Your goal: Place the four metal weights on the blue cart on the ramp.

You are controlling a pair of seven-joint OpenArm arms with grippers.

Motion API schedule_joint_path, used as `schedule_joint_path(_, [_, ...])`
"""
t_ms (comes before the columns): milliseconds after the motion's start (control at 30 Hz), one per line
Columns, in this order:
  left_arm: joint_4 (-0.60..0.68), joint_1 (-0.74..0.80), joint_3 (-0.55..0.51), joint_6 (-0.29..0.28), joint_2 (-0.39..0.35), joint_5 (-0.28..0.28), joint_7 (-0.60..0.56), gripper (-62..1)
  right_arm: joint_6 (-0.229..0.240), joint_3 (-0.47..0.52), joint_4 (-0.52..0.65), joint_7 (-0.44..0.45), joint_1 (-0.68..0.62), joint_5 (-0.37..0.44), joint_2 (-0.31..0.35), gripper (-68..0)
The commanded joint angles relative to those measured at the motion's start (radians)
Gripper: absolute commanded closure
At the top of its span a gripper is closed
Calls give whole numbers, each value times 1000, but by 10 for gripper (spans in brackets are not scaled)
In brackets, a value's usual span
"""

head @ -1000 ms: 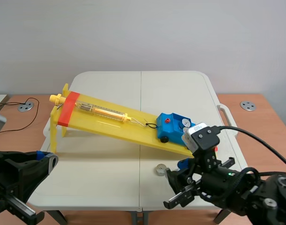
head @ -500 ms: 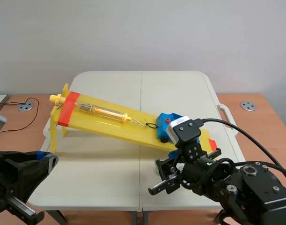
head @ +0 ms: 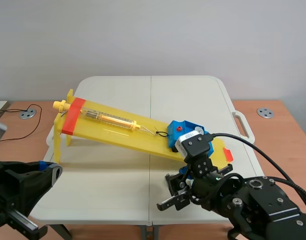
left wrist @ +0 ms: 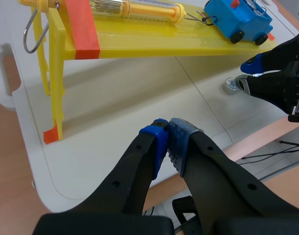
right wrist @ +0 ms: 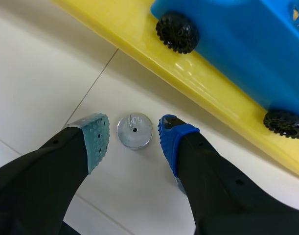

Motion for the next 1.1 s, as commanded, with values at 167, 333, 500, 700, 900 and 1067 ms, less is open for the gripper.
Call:
schedule_joint_path(167, [62,-6,-13,-21,8,-74,-107,-51,-26,-6,37,166,107,22,-31,-246])
schedule_joint_path(333, [62,-6,-13,-21,8,-74,-107,-51,-26,-6,36,167,110,18,-31,-246])
schedule_joint_path(500, [62,-6,-13,-21,8,-74,-107,-51,-26,-6,36,175,111,18,-31,-246])
schedule_joint_path(700, [62,-6,-13,-21,8,-74,-107,-51,-30,-25,23,175,122,14,-31,-246])
schedule_joint_path(900, [62,-6,-13,-21,8,-74,-107,-51,-46,-58,-6,185,142,-4,-36,-246])
schedule_joint_path(1067, [62,-6,-13,-21,8,-74,-107,-51,-52,-58,-27,185,142,-4,-39,-246])
